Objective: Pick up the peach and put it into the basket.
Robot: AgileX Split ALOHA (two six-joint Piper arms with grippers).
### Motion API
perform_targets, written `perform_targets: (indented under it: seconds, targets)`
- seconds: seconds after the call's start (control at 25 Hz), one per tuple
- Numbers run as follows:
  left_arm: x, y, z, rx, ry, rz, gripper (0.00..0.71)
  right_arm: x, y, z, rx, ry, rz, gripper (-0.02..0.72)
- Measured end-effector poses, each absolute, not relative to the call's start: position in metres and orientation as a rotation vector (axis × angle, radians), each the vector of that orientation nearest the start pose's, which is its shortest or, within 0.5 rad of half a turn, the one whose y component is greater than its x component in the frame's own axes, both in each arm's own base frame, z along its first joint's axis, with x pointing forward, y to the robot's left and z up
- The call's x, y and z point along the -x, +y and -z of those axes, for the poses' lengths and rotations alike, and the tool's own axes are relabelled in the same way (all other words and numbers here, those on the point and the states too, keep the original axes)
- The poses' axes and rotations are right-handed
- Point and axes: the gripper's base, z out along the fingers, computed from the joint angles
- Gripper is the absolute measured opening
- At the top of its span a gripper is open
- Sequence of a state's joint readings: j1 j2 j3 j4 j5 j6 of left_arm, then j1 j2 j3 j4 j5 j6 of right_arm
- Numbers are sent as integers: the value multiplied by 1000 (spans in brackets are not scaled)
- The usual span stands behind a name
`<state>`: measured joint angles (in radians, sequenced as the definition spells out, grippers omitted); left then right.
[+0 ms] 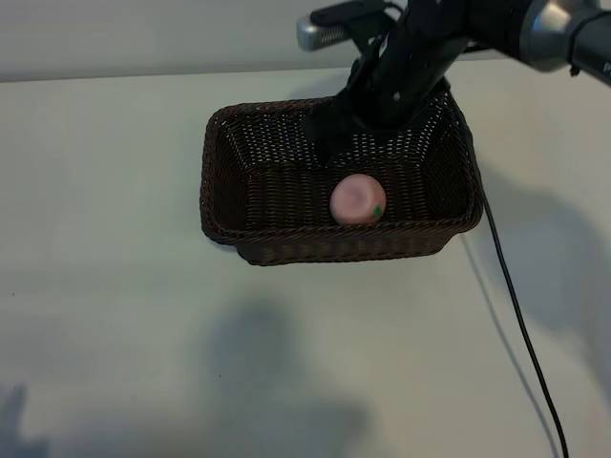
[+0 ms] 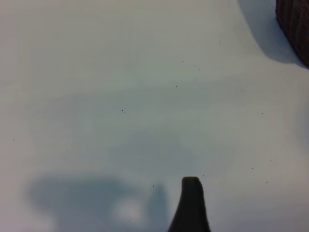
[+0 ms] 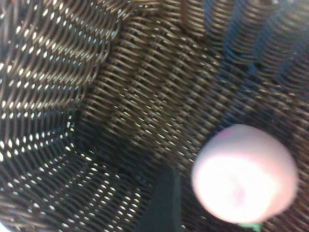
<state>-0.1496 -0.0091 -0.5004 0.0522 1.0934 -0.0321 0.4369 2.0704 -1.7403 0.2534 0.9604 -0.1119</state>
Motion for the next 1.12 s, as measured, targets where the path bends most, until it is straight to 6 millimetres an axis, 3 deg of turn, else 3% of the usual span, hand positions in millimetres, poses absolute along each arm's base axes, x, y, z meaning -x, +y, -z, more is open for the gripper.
perform_targets:
  seconds: [0.12,0.24,0.52,0.72,0.8,0.92,1.12]
  targets:
    - [7,5,-275,-118,2063,49,594,-412,190,-251,568,2730,-317,691]
    - [7,5,-275,-118,2063,49,593,-427,154,-272,487,2736,-207,684]
    - [7,5,-275,-118,2063,49,593,-453,34,-299,183,2738,-57,664]
    - [7,5,-275,-118,2063,49,593,-450,-57,-300,-66,2743,19,619]
    - [7,5,-275,-118,2063,49,593,-446,-81,-301,-134,2743,41,596]
    - [7,5,-275,-118,2063,49,593,-441,-101,-303,-201,2733,34,580]
    - [7,5,-275,-118,2063,49,593,-425,-100,-334,-222,2666,-2,575]
